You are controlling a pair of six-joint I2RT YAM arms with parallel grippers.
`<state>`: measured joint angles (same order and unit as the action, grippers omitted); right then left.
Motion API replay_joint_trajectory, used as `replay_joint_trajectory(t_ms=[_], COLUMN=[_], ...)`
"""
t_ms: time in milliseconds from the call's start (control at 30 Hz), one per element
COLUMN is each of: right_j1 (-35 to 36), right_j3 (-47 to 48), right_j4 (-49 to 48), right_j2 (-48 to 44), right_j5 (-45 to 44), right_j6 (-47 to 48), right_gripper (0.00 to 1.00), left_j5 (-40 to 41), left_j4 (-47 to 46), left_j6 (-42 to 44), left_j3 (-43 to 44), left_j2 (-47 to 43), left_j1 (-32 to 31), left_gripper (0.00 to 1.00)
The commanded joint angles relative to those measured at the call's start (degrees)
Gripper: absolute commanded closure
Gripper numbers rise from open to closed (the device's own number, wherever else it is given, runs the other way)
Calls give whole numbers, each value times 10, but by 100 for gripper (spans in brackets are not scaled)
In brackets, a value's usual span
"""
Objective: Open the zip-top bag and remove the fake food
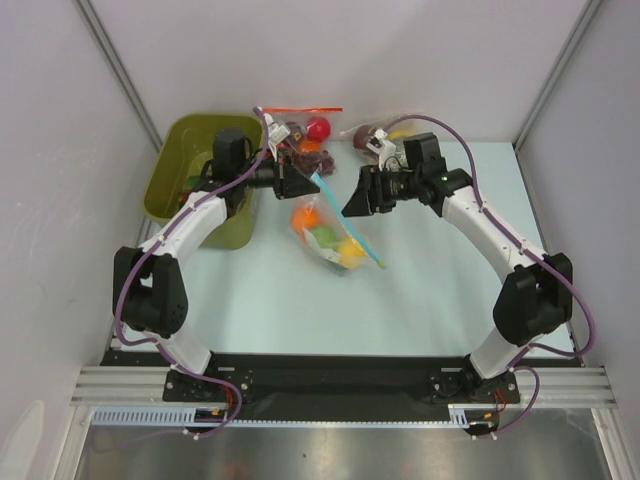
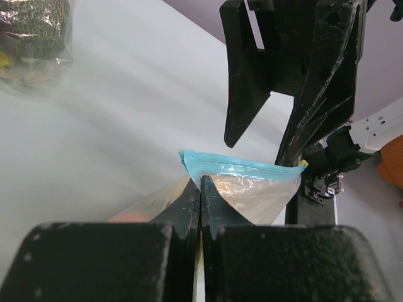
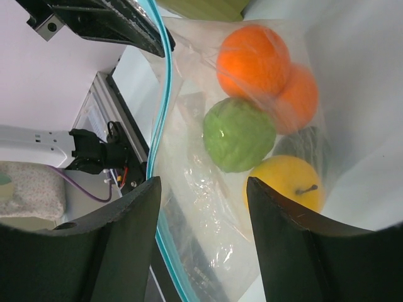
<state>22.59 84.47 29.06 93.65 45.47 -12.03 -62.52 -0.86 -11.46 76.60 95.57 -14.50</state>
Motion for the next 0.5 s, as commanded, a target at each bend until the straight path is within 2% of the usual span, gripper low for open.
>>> replay_joint_trajectory(t_ms=[0, 333, 433, 467], right_j1=[9, 25, 32, 33], right_j3=[22, 26, 30, 32], right_j4=[-28, -47, -55, -57], right_j2=[10, 29, 34, 35], right_j5=[14, 17, 19, 22], right_j6=[-8, -19, -24, -26], right_gripper=[38, 41, 54, 65], left_j5=[-5, -5, -5, -6], left_j4=[-10, -9, -9, -10], left_j6=[21, 22, 22, 22], left_j3=[14, 13, 12, 12], left_j2=[-15, -16, -17, -18], left_j1=[-3, -3, -3, -2], left_gripper=[100, 100, 100, 100])
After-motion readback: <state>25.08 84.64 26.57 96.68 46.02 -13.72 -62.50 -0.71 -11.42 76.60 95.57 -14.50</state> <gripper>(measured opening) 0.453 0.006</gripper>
